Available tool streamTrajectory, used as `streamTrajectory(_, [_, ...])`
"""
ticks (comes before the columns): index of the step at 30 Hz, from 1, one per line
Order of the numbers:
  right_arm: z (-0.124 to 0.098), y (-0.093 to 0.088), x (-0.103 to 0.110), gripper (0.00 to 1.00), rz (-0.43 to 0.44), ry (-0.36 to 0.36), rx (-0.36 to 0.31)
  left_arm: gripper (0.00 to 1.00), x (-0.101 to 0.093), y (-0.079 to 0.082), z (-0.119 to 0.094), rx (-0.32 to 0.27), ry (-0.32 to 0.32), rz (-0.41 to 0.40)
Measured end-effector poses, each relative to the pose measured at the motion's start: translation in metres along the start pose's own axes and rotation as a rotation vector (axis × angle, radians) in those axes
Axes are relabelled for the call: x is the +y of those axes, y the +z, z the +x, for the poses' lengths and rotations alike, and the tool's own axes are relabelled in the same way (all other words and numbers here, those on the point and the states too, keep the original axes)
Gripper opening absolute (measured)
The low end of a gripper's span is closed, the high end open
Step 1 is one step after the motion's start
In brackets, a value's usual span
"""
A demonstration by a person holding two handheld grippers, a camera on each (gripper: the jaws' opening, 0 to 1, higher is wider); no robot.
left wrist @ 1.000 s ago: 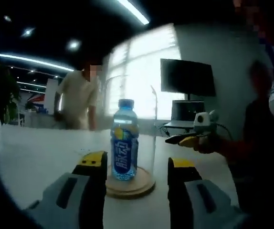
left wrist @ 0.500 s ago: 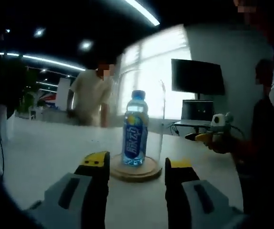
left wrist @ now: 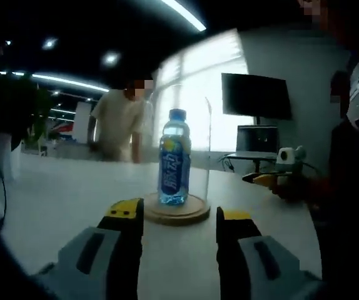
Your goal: Open the cover put in the Mizone put the cover back on
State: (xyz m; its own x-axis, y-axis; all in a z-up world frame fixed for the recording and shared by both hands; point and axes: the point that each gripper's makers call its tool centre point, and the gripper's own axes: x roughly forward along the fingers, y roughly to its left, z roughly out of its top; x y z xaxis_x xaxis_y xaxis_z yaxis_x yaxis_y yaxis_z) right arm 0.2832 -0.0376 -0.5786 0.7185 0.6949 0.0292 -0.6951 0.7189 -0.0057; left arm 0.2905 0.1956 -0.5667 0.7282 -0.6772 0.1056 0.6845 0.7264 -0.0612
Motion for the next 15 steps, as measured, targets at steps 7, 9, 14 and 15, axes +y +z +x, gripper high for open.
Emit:
streamTrajectory(7, [-0.003, -0.003, -0.002, 0.19, -0.024, -0.020, 0.013, 0.37, -0.002, 0.000, -0.003, -0.001, 0.005, -0.004])
streamTrajectory(9, [-0.002, -0.005, -0.003, 0.19, -0.024, -0.022, 0.021, 0.37, -0.003, -0.002, -0.003, 0.005, 0.005, -0.004])
streamTrajectory(14, [-0.001, -0.010, 0.001, 0.20, -0.037, -0.009, 0.043, 0.37, 0.001, -0.004, -0.004, 0.015, 0.022, -0.004])
streamTrajectory(15, [-0.001, -0.010, 0.002, 0.20, -0.036, -0.006, 0.046, 0.37, 0.002, -0.003, -0.005, 0.010, 0.023, -0.010])
